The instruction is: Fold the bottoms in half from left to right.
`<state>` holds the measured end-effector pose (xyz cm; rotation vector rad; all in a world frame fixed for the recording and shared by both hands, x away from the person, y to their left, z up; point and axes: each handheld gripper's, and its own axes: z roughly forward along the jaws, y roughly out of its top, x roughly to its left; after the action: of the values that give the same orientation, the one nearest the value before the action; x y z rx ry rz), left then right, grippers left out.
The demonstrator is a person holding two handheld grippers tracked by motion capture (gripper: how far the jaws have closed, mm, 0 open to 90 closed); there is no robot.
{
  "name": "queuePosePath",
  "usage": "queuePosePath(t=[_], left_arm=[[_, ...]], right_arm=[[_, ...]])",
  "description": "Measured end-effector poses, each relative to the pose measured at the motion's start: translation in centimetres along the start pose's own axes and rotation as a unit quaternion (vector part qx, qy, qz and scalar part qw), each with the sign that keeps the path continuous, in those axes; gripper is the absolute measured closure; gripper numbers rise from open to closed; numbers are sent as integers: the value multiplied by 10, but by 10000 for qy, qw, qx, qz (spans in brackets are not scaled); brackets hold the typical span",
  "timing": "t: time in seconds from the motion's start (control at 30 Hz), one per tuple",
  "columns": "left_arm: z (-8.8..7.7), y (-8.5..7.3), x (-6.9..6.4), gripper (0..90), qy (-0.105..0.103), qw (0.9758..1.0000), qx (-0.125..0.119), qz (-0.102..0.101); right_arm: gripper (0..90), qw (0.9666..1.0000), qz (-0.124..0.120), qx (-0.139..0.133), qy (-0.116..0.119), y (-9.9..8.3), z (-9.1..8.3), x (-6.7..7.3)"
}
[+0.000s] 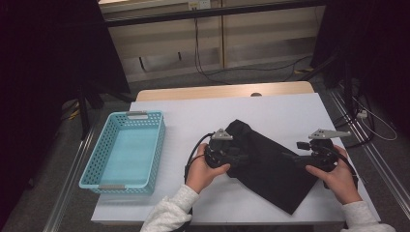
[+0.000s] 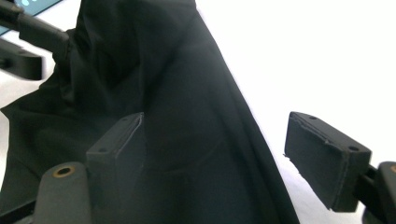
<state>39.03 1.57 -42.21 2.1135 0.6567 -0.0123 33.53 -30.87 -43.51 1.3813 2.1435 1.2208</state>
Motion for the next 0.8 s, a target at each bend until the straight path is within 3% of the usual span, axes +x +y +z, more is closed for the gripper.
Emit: queuePosePath(t=[0.1, 0.23, 0.33, 0.47, 0.5, 0.6, 0.63, 0.7, 0.73, 0.8], left_arm=[[-6, 0, 2, 436, 68, 10000, -22, -40], [-16, -2, 8, 303, 325, 9994, -125, -7], [-25, -5, 15, 252, 580, 9982, -156, 72], [-30, -11, 21, 196, 645, 9977, -211, -92], [-34, -16, 25, 194, 819, 9965, -172, -78], [-39, -21, 29, 188, 891, 9958, -144, -181], [-43, -25, 32, 186, 1009, 9947, -112, -167], [-48, -30, 35, 175, 1117, 9933, -136, -243], [-48, -30, 35, 175, 1117, 9933, -136, -243], [-53, -35, 39, 174, 1149, 9928, -150, -309]], right_arm=[[205, 10000, -33, 8, 2, 4, 4, 3], [204, 9999, -108, -17, 51, 11, 11, 8], [205, 9998, -203, 24, 91, 17, 19, 13], [228, 9995, -310, 93, -11, 27, 32, 18], [232, 9994, -315, 97, -34, 29, 36, 18], [259, 9989, -392, 201, -145, 34, 48, 18], [272, 9989, -381, 213, -143, 36, 52, 18], [372, 9983, -497, 258, -138, 38, 59, 19], [372, 9983, -497, 258, -138, 38, 59, 19], [525, 9981, -505, 325, -150, 40, 68, 19]])
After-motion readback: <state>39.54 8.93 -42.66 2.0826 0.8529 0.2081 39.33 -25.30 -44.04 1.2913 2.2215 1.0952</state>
